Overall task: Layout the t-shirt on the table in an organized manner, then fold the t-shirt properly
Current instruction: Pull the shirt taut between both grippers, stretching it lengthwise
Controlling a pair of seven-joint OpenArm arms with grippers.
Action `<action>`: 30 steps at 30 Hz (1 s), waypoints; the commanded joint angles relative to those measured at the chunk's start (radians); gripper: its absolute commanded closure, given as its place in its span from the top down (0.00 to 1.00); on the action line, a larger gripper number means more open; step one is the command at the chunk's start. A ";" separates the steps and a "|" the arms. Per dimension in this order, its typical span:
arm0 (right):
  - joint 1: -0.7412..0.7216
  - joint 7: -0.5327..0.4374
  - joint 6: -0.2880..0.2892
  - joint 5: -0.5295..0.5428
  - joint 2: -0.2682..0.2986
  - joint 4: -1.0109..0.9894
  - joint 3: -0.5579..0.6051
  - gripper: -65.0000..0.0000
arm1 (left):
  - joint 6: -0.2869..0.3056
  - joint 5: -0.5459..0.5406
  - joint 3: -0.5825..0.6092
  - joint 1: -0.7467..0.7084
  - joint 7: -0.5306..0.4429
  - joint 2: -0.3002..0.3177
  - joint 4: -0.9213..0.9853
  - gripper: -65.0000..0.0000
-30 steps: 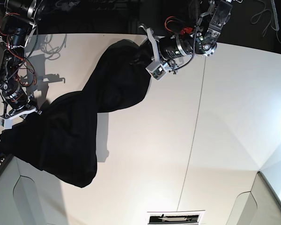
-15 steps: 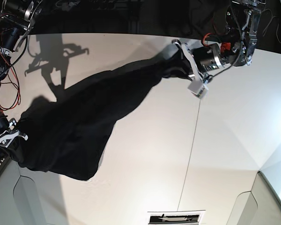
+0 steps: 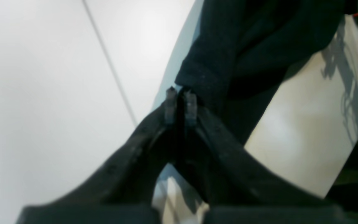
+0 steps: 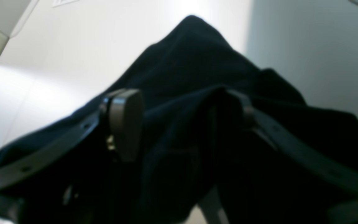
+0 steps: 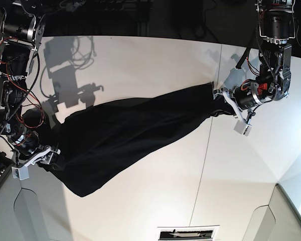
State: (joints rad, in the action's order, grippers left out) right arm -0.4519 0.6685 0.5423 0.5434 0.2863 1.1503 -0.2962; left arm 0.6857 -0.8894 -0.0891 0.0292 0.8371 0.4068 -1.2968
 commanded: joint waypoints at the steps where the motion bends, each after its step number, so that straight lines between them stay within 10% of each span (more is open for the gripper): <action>1: -0.022 -0.004 0.005 0.047 0.016 0.044 -0.026 0.59 | 0.012 -0.032 -0.006 0.014 -0.016 0.027 -0.014 0.20; 20: 0.413 -0.076 -0.009 0.020 0.016 0.279 -0.294 0.59 | 0.012 -0.213 -0.007 -0.043 0.088 0.124 -0.015 0.42; 30: 0.336 -0.166 -0.045 -0.006 0.015 0.050 -0.294 0.59 | 0.012 -0.140 -0.007 -0.130 0.019 0.113 -0.015 0.42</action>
State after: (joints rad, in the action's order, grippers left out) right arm -0.1017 0.5167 0.4923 0.5301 0.2832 1.1862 -0.5869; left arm 0.7036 -1.0508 -0.0921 -0.1074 0.8398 0.5041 -1.3022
